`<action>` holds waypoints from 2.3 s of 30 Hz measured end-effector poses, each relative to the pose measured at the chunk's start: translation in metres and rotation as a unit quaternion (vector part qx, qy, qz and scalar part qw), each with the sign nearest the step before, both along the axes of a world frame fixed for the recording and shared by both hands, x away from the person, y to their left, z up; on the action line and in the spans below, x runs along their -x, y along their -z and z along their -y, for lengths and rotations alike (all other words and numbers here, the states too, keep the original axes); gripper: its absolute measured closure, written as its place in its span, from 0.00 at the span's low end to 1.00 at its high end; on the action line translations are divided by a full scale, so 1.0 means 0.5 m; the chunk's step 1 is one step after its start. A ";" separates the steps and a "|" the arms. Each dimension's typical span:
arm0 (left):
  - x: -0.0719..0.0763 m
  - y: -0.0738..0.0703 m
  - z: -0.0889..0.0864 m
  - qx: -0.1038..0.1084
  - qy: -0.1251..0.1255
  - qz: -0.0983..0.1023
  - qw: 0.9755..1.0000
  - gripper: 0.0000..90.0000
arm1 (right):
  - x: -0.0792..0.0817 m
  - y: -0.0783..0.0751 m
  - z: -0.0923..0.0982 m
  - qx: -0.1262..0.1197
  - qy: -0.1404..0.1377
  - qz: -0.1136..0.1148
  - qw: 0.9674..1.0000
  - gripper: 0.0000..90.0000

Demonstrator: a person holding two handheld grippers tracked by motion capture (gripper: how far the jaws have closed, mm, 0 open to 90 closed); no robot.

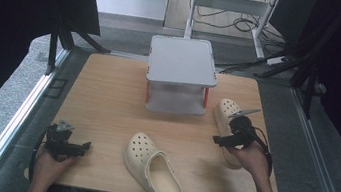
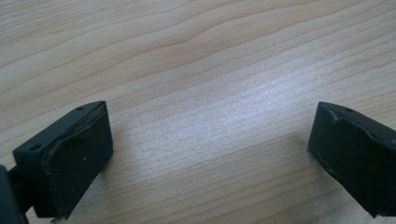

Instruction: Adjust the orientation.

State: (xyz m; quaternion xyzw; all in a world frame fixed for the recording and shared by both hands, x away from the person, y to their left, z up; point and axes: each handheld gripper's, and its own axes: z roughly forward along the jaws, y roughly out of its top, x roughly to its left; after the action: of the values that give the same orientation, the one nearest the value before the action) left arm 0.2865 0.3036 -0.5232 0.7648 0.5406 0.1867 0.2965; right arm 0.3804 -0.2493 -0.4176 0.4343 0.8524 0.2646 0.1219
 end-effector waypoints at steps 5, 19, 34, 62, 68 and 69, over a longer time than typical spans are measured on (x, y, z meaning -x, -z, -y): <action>0.000 0.000 0.000 0.000 0.000 0.000 1.000 0.00 | -0.040 0.023 0.020 0.003 0.038 -0.005 0.999 0.25; 0.000 0.000 0.000 0.000 0.000 0.000 1.000 0.00 | -0.108 0.056 0.030 -0.012 0.073 -0.003 0.997 0.66; 0.000 0.000 0.000 0.000 0.000 0.000 1.000 0.00 | -0.087 0.042 0.044 -0.009 0.088 -0.003 0.996 0.85; 0.000 0.000 0.000 0.001 0.000 0.000 1.000 0.00 | 0.075 -0.060 -0.068 -0.014 -0.027 0.040 0.999 0.85; 0.000 0.000 0.000 0.000 0.000 -0.001 1.000 0.00 | 0.096 -0.049 -0.129 -0.020 -0.061 0.036 0.997 0.85; 0.000 0.000 0.000 0.000 0.001 -0.001 1.000 0.00 | 0.099 -0.047 -0.139 -0.022 -0.065 0.035 0.997 0.85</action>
State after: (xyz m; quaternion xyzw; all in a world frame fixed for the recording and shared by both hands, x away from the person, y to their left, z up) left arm 0.2865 0.3037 -0.5230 0.7654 0.5405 0.1854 0.2959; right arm 0.3308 -0.1799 -0.3943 0.3708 0.8680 0.3060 0.1242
